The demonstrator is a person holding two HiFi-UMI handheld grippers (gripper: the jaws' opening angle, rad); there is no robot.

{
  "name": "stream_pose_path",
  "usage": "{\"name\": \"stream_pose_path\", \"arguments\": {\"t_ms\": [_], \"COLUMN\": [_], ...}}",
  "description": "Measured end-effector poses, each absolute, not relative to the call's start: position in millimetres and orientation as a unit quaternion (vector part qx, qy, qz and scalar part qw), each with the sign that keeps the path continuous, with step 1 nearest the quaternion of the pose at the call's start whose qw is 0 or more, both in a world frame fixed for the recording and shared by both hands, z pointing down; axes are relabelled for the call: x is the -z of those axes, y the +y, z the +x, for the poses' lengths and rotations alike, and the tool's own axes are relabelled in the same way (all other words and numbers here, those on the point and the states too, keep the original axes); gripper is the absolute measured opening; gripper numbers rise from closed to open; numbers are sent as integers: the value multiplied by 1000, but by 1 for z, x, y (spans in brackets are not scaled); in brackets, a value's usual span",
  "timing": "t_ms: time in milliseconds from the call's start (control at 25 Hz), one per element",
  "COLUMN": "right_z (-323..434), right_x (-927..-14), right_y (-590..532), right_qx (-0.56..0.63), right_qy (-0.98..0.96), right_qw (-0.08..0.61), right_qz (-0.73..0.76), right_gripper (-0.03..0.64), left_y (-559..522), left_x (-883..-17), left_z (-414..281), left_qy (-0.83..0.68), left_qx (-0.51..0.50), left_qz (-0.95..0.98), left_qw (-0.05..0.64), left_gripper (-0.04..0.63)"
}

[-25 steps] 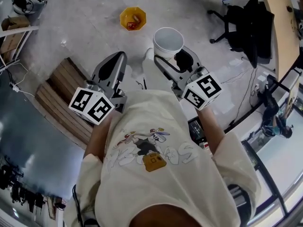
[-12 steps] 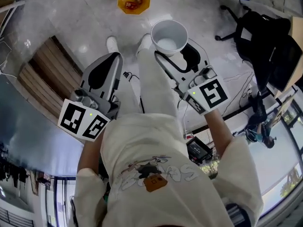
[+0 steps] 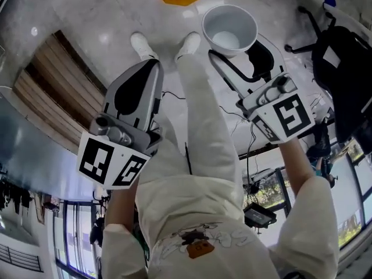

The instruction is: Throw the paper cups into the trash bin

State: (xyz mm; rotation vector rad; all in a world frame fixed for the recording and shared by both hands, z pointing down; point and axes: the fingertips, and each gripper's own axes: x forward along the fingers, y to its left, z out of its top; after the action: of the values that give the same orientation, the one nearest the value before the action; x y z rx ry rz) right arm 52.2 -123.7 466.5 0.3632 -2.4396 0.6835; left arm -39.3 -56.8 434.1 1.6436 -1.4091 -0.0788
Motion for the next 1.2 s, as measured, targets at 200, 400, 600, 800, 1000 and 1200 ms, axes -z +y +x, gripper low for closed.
{"name": "stream_pose_path", "arguments": {"t_ms": [200,400,600,800,1000,1200], "right_z": [39,29,24,18,15,14], "right_x": [-536,-594,-646,-694,-743,-788], "right_y": [-128,-130,-139,-143,-150,-158], "right_qx": [-251,-249,-241,-236,-242,-243], "right_qy": [-909,-903,-900,-897,-889,-883], "right_qw": [302,316,329,340,353,365], "right_qz": [143,149,153,154,162,166], "right_gripper": [285,285,285,285,285,285], "left_y": [-61,-64,-71,-84,-98,-107], "left_x": [-509,-579,-633,-683,-737,-787], "left_z": [-49,-68,-75,-78,-79,-77], "left_qy": [-590,-616,-632,-639,-640,-635], "left_qx": [26,26,26,19,5,-13], "left_qz": [667,642,627,620,617,613], "left_qw": [455,455,455,455,458,470], "left_gripper": [6,6,6,6,6,6]}}
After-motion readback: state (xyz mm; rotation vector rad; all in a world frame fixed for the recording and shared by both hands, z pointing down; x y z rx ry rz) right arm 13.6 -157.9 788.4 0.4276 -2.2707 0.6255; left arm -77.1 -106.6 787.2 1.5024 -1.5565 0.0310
